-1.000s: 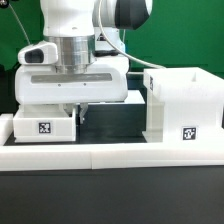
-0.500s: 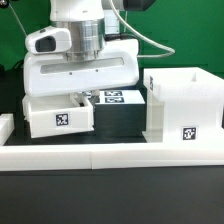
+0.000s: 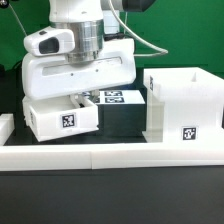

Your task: Assemble drawer

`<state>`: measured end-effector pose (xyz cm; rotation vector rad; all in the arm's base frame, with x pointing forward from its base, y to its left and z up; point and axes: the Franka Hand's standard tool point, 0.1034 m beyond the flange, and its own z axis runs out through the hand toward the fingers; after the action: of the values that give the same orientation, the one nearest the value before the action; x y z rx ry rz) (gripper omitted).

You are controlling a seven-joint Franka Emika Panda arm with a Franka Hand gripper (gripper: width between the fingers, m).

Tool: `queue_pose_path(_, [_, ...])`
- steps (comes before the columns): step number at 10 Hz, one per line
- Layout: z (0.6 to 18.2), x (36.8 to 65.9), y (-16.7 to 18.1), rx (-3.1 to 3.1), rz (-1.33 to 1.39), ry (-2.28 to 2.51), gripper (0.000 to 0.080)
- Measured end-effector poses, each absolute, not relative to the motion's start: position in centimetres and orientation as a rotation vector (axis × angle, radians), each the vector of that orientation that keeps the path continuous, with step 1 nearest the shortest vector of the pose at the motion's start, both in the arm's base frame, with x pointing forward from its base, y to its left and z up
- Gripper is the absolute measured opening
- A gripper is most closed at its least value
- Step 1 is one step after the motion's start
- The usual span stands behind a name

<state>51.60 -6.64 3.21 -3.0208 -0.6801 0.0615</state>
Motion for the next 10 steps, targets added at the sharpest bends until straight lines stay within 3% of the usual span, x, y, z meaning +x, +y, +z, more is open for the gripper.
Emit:
queue_pose_path(4, [3.1, 51.8, -5.5, -2.858, 0.063, -1.220, 0.0042])
queue_pose_path(10, [3.1, 51.6, -6.3, -2.667, 0.065, -1.608, 0.0042])
